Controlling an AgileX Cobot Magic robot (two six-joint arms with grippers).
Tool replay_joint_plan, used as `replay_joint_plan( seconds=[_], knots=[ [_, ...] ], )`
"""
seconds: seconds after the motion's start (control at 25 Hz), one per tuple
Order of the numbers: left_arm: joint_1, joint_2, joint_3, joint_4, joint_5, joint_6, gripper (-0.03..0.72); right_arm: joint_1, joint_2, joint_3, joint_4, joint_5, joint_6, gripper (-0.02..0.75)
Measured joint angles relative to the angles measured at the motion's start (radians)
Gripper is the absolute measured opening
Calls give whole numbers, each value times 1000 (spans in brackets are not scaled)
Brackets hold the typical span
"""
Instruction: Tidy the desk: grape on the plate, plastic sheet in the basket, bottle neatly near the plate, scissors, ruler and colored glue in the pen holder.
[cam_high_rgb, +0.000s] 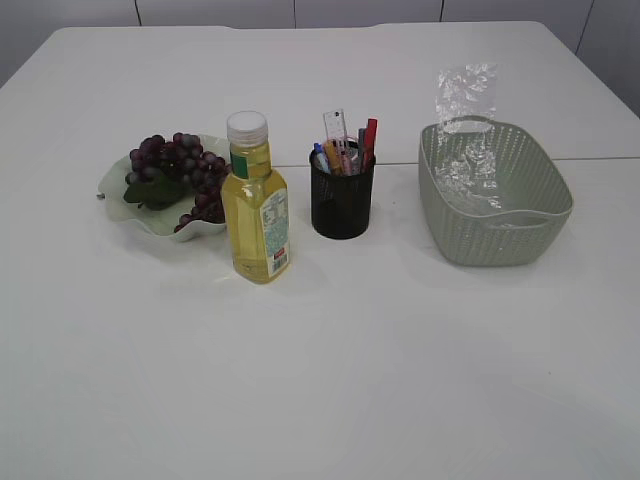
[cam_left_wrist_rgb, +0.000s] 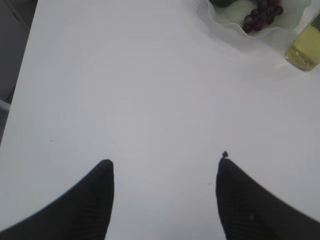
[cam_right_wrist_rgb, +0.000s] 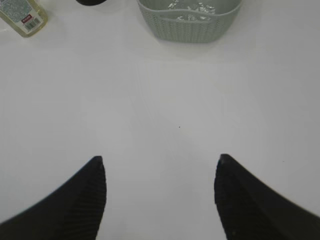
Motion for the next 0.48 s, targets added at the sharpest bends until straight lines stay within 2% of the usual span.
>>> replay_joint_plan(
  seconds=[0.48],
  knots=[
    [0,-381,105,33,30,-6,476,0,-467,0,-72,224,57,497]
  ],
)
